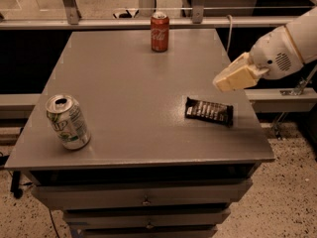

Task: Pick rxbar chocolate

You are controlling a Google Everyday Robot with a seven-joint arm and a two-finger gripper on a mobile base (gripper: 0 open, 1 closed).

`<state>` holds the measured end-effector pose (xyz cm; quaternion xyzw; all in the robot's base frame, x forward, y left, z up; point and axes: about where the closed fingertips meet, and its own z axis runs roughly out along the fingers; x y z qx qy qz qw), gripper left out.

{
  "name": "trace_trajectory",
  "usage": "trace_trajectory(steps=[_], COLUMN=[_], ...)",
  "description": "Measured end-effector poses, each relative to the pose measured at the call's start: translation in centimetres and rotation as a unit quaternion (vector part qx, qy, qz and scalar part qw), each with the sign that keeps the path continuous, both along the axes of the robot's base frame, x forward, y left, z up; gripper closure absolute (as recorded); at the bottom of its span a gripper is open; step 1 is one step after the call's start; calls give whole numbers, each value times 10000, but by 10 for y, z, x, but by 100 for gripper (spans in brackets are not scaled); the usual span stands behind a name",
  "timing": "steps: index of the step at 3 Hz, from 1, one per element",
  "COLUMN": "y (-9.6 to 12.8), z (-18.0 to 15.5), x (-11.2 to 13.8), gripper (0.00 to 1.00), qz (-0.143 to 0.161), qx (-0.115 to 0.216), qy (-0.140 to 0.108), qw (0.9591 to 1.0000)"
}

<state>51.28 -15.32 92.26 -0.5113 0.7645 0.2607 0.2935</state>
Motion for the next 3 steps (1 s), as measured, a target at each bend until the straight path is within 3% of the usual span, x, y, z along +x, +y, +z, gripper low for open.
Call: trace_trajectory(steps=[2, 3], y=[-9, -15], z=[-24, -42], x=[-6, -9], gripper=[15, 0], qz=[78, 5], qx=[23, 60], qy=[-262, -184], qw=[9996, 9998])
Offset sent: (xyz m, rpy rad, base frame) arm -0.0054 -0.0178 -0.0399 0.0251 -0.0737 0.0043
